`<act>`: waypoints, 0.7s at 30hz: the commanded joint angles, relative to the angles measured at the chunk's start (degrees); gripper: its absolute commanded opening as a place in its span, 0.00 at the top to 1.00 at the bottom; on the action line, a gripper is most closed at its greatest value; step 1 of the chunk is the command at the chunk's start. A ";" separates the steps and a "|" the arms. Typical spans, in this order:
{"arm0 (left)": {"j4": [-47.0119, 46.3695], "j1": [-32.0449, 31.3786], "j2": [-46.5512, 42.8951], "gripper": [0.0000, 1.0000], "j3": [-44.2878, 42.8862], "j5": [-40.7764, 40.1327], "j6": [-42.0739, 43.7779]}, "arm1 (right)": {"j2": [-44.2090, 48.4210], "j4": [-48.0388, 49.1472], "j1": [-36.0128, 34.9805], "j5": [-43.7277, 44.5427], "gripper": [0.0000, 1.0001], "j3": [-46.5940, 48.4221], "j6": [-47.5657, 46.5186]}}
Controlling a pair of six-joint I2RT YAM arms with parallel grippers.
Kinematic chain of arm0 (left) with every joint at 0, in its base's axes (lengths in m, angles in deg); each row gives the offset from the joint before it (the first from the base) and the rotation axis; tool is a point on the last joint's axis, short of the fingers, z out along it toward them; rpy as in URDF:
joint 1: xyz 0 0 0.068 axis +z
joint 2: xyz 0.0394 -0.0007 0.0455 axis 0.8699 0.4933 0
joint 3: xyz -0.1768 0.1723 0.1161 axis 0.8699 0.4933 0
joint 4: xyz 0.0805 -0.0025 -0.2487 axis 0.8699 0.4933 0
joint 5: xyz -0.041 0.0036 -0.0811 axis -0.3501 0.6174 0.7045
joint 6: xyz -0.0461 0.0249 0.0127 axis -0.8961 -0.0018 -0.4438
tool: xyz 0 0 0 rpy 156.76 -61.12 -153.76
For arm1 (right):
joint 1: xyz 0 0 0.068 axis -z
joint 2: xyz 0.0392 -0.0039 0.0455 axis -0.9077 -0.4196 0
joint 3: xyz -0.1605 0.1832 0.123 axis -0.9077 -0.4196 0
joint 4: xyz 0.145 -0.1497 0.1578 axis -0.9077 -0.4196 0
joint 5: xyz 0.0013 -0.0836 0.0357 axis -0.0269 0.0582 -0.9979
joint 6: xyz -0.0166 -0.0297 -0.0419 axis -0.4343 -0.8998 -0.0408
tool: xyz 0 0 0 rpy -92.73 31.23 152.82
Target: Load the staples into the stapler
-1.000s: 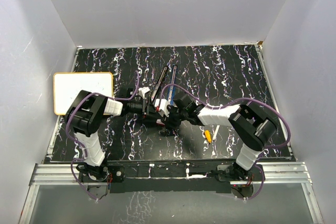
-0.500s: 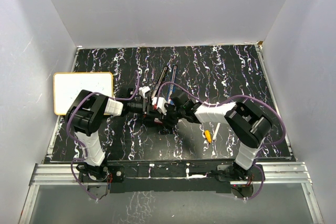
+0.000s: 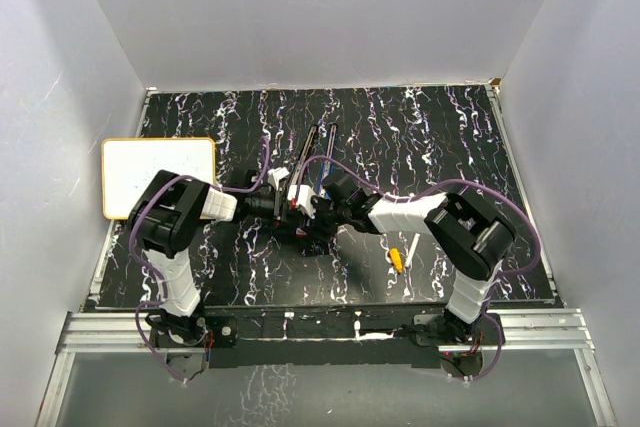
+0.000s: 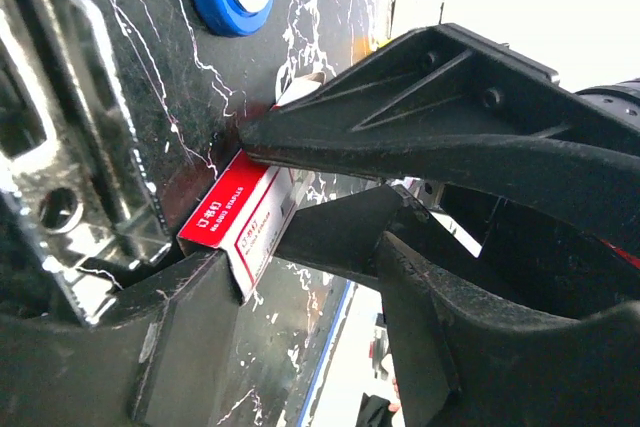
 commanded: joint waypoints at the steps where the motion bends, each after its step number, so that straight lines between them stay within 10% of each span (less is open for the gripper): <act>1: 4.78 -0.54 -1.70 0.43 -0.61 0.79 4.10 | 1.07 -0.32 0.15 1.86 0.47 0.22 -2.89; 21: 11.06 -0.01 -6.04 0.03 0.23 -4.12 10.71 | 7.05 -6.12 2.02 -0.90 0.28 -4.10 -8.94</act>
